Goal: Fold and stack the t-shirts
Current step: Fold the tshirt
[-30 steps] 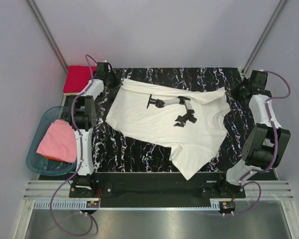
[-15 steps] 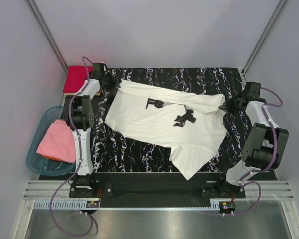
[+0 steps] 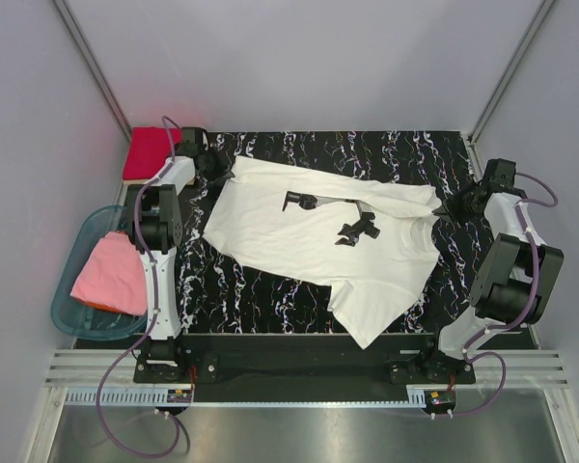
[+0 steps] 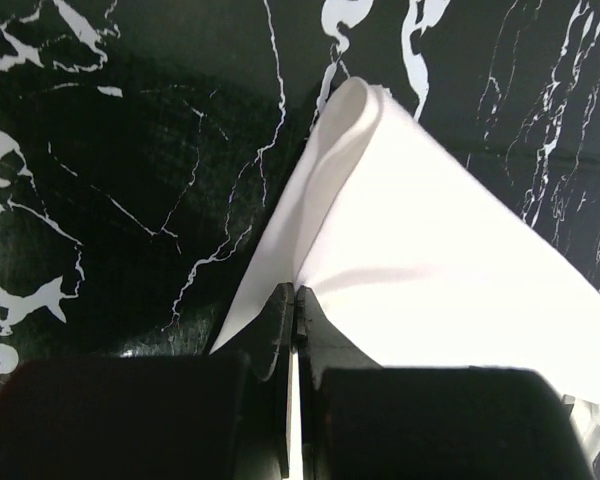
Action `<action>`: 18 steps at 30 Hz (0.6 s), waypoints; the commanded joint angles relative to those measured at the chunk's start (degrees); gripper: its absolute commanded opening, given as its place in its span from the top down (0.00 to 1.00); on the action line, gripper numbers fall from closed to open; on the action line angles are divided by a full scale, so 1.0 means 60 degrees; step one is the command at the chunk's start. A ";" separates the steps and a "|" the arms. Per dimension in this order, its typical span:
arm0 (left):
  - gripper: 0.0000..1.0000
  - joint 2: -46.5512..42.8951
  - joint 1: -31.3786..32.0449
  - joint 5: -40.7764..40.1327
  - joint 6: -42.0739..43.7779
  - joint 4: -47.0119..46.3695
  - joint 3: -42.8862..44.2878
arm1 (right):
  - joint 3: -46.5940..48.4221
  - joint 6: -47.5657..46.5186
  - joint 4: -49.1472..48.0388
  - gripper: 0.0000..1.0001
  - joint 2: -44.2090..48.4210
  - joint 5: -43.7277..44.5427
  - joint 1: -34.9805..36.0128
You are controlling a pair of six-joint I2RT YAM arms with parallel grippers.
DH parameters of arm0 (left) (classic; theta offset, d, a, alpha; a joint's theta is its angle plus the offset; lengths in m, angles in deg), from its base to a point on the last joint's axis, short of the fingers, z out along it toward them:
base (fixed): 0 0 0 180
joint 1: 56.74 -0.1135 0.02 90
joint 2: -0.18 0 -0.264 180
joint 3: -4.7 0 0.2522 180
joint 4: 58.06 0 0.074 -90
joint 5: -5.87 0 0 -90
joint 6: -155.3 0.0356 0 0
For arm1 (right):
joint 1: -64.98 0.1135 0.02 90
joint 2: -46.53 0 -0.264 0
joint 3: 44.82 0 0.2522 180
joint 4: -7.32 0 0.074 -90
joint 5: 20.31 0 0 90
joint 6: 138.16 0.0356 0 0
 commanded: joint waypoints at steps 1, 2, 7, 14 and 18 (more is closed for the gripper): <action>1.00 -0.0722 -0.0060 -0.0014 -0.0064 -0.0028 0.0037 | 0.0662 -0.0466 0.0596 1.00 0.0072 0.0144 -0.0078; 1.00 -0.0722 -0.0060 -0.0014 -0.0050 0.0016 0.0066 | 0.0605 -0.0466 0.0655 1.00 0.0072 0.0173 -0.0078; 1.00 -0.0693 -0.0074 -0.0072 0.0023 0.0250 0.0023 | -0.0038 -0.0481 0.0729 1.00 0.0131 0.0013 -0.0078; 1.00 -0.0766 -0.0118 -0.0160 0.0287 0.0500 -0.0036 | -0.0422 -0.0583 0.0729 1.00 0.0321 -0.0046 -0.0078; 1.00 -0.0752 -0.0118 -0.0190 0.0317 0.0558 -0.0051 | -0.0144 -0.0671 0.0744 1.00 0.0087 -0.0207 -0.0078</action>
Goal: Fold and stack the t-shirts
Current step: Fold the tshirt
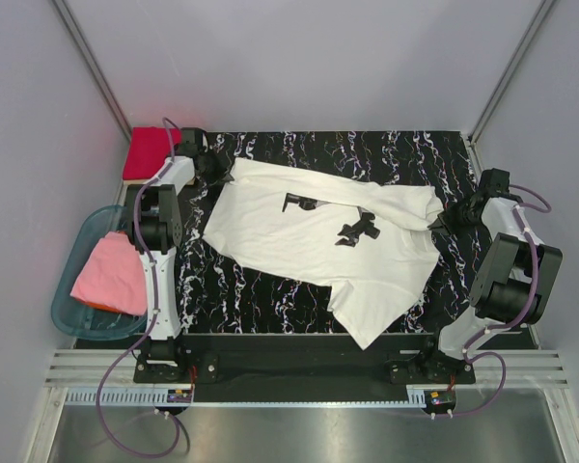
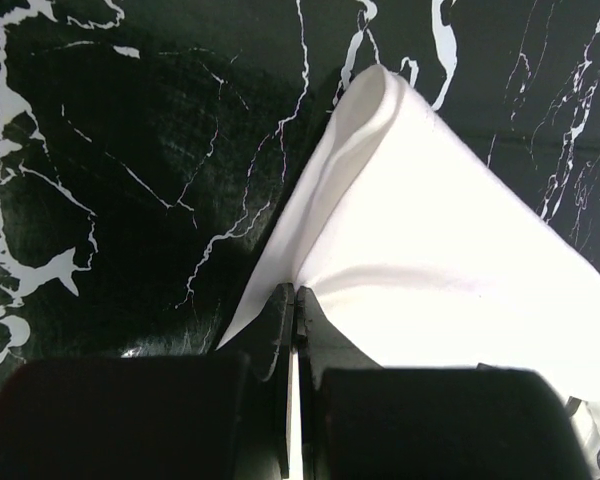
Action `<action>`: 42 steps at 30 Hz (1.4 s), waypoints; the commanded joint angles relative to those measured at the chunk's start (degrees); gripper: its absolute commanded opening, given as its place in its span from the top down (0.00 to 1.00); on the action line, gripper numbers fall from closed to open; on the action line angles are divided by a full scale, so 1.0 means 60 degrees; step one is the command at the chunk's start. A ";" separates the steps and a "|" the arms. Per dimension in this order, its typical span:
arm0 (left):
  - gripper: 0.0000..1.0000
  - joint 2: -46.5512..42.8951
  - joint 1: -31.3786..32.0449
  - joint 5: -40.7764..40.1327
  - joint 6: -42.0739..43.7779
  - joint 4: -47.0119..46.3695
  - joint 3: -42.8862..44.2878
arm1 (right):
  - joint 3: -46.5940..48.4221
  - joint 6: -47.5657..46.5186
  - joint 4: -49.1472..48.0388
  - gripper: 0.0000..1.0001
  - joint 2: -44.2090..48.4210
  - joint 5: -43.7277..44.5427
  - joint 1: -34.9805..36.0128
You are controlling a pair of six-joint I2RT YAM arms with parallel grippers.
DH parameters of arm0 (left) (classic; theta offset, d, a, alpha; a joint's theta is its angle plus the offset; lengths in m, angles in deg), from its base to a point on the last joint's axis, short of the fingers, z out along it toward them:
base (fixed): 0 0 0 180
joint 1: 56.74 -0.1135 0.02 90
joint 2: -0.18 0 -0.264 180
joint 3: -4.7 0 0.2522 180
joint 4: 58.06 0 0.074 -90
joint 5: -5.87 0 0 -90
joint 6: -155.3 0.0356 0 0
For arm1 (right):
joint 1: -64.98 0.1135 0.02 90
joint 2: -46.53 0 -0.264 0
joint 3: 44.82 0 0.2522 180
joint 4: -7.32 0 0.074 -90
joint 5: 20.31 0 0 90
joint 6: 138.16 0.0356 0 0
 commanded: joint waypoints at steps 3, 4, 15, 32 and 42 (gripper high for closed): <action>1.00 -0.0638 -0.0325 -0.0172 0.0189 0.0191 0.0204 | 0.0477 -0.0351 0.0033 1.00 0.0061 -0.0014 -0.0041; 1.00 -0.0638 -0.0342 -0.0186 0.0174 0.0220 0.0278 | 0.0520 -0.0395 0.0019 1.00 0.0061 0.0016 -0.0056; 1.00 -0.0712 -0.0459 -0.0099 0.0174 0.0338 0.0352 | 0.1004 -0.0498 0.0253 1.00 -0.0158 0.0148 -0.0202; 1.00 -0.1253 -0.0488 0.0429 -0.0001 0.0396 0.0030 | 0.1048 -0.0571 0.0311 1.00 -0.0701 0.0162 -0.0217; 1.00 -0.1502 -0.0561 0.0341 0.0159 0.0440 -0.0410 | 0.1533 -0.0761 0.0605 1.00 -0.0759 0.0412 -0.0217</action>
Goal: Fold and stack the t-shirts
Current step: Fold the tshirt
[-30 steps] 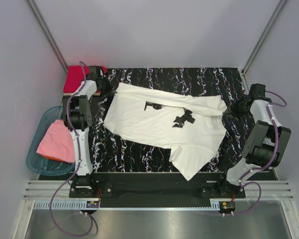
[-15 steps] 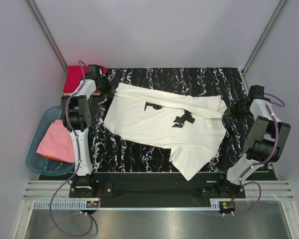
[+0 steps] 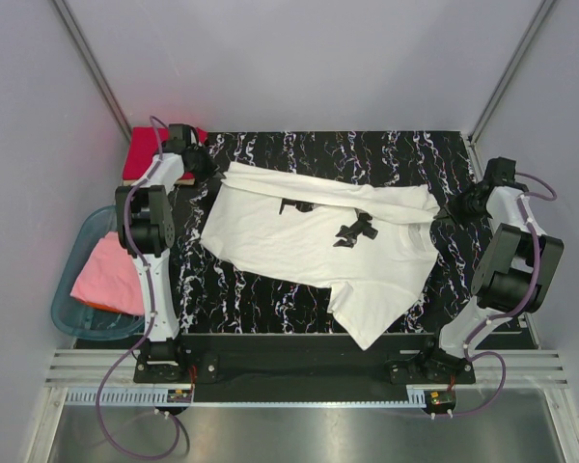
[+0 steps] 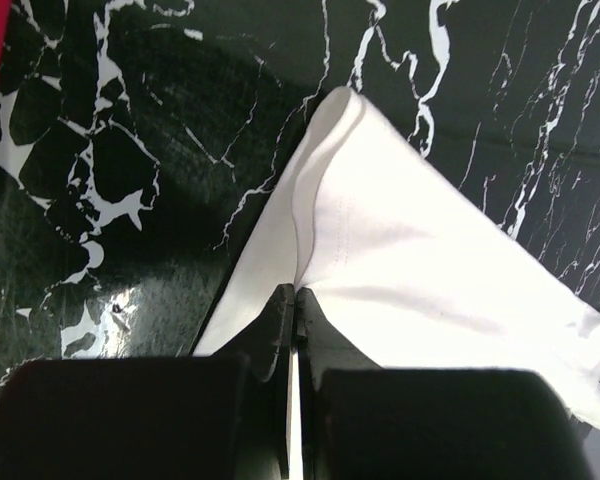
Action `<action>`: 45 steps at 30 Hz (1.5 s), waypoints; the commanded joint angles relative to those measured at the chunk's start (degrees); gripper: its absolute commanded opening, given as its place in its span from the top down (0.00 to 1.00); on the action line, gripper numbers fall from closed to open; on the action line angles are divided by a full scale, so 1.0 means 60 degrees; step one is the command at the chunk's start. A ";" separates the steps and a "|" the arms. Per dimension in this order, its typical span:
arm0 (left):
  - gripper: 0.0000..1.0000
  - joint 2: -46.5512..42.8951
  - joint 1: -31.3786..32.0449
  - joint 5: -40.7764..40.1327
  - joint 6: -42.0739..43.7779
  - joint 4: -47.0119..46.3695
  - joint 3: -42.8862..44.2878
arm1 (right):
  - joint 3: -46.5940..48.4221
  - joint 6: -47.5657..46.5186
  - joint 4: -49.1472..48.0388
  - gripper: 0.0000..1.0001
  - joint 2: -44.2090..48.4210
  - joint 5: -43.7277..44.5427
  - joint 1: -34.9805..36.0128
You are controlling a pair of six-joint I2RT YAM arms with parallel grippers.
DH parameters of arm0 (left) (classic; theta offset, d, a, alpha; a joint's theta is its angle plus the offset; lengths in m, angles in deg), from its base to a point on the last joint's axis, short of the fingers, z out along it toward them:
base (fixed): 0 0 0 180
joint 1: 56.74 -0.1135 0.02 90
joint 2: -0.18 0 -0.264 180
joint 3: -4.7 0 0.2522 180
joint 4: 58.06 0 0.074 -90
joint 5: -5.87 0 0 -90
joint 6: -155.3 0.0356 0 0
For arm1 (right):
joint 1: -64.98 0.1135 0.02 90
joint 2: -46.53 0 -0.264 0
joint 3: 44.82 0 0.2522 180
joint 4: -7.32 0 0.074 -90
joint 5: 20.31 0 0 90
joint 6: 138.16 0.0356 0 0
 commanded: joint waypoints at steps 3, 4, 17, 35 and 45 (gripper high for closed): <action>1.00 -0.0752 -0.0190 0.0005 0.0152 -0.0110 -0.0250 | -0.0129 -0.0269 0.0233 1.00 0.0057 0.0167 -0.0075; 1.00 -0.0738 -0.0219 0.0034 0.0167 -0.0110 -0.0279 | -0.0218 -0.0255 0.0248 1.00 0.0086 0.0152 -0.0075; 0.71 -0.1146 -0.0190 -0.0521 0.0386 0.0212 -0.0339 | -0.1435 -0.0108 0.0656 0.82 0.0569 -0.0493 -0.0075; 0.69 -0.0315 0.0645 0.0810 -0.0228 -0.1046 0.0261 | 0.2737 0.0434 -0.1700 0.43 -0.2885 -0.1120 -0.0075; 0.76 0.0376 0.0703 0.1396 -0.1384 -0.1661 0.0220 | 0.3987 0.0565 -0.1979 0.39 -0.4236 -0.1914 -0.0060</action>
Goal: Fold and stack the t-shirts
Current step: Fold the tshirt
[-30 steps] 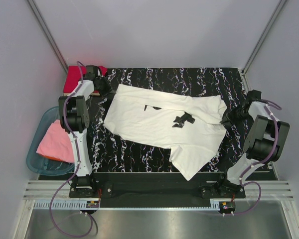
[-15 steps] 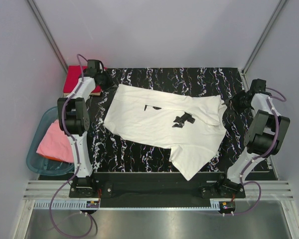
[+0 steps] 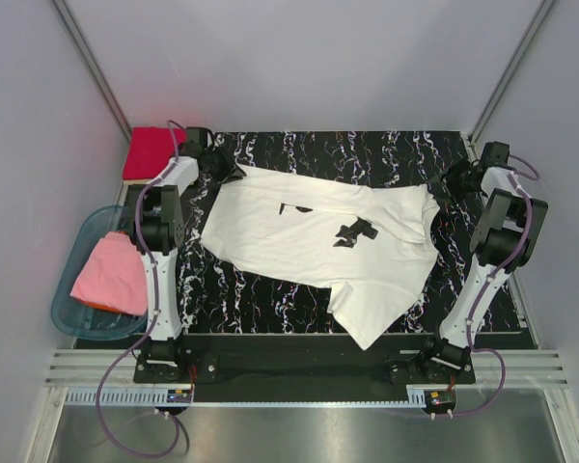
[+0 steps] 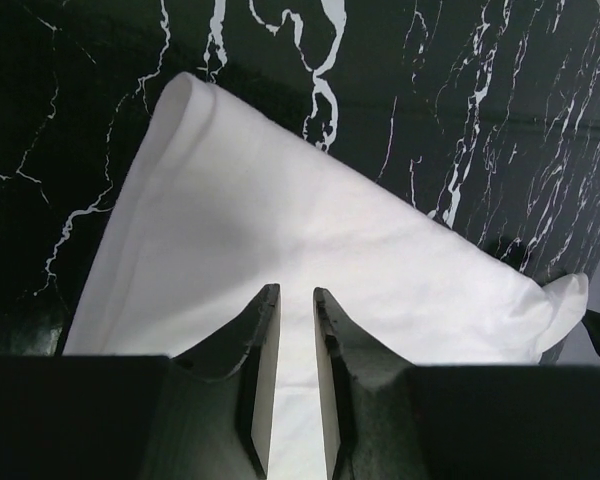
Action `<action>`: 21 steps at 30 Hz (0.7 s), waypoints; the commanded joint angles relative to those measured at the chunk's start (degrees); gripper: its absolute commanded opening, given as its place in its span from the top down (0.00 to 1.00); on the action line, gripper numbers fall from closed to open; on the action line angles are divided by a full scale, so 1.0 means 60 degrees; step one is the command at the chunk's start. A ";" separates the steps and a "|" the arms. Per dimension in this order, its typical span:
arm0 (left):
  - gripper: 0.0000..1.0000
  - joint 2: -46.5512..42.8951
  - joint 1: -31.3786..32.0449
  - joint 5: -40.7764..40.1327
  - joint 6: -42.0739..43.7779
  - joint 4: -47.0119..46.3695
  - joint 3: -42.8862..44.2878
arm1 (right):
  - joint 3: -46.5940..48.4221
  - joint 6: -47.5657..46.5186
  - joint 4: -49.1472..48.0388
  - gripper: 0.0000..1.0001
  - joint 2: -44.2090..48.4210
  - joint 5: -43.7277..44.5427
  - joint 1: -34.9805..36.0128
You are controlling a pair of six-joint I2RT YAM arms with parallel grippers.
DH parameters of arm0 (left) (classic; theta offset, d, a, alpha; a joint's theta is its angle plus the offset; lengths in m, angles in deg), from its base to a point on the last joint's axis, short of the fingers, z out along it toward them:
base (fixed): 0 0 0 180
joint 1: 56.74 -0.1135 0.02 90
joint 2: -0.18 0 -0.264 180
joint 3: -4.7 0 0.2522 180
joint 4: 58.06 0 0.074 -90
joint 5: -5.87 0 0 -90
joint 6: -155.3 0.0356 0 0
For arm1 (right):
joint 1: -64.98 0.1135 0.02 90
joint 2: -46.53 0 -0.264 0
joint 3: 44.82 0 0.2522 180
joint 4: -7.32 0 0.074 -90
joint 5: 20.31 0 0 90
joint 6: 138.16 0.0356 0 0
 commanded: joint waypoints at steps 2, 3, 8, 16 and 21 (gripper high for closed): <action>0.72 -0.0520 0.0266 0.0768 -0.0189 -0.0873 -0.0395 | -0.0200 0.0113 -0.0096 0.40 0.0552 -0.0219 -0.0020; 0.70 -0.0711 0.0369 0.0739 -0.0055 -0.0844 -0.0570 | -0.0348 0.0129 0.0050 0.40 0.0728 -0.0132 -0.0035; 0.62 -0.1911 0.0736 0.0592 0.0400 -0.0785 -0.1713 | -0.1198 -0.0659 0.1484 0.36 0.2295 0.0410 0.0184; 0.61 -0.2836 0.0838 0.0973 0.0386 -0.0726 -0.2869 | -0.3864 -0.1950 0.2219 0.21 0.4128 0.0267 0.0287; 0.60 -0.3495 0.1029 0.1075 0.0693 -0.0419 -0.3704 | -0.3953 -0.2551 0.2658 0.23 0.4610 0.0717 0.0799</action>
